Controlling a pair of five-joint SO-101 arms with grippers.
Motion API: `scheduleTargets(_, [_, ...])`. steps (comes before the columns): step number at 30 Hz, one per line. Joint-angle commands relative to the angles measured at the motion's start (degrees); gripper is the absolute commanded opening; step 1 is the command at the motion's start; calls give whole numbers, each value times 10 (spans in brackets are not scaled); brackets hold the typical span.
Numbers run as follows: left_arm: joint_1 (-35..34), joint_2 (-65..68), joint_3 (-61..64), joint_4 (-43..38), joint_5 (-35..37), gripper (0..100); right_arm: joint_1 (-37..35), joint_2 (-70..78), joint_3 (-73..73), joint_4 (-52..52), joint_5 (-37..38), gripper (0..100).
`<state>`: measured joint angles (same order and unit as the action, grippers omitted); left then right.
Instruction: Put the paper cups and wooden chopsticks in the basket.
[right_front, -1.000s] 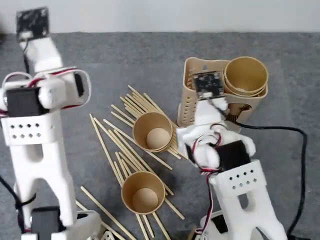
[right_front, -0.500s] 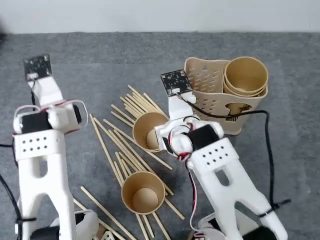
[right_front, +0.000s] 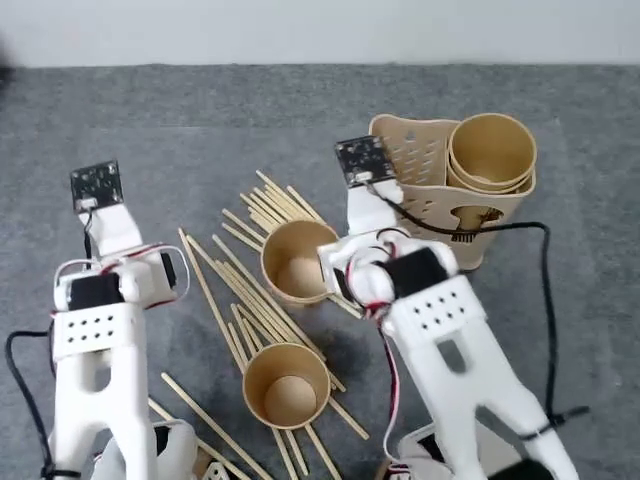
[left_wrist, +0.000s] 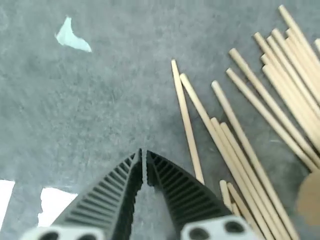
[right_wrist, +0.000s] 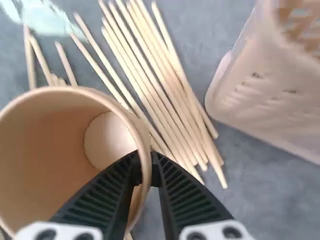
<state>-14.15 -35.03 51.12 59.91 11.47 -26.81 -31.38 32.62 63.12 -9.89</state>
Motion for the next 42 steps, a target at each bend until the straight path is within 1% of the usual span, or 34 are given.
scheduleTargets(1, [0,-22,28,-27,-3,13,17,-63,-73,36,-3,8])
scheduleTargets(5, [0,-22,55,-40,-3,13,51,-73,-189,125,0,8])
scheduleTargets(9, [-1,-22,69,-41,-3,13,95,-73,-315,186,47,8])
scheduleTargets(15, [-2,-23,75,-41,-3,13,168,-58,-425,203,92,8])
scheduleTargets(21, [-2,-23,75,-41,-3,13,250,-15,-497,203,95,8])
scheduleTargets(29, [-2,-23,75,-41,-3,13,320,0,-519,198,95,8])
scheduleTargets(34, [-2,-22,76,-41,-3,13,349,0,-518,196,95,8])
scheduleTargets(42, [-3,-22,76,-41,-3,13,389,80,-518,196,95,8])
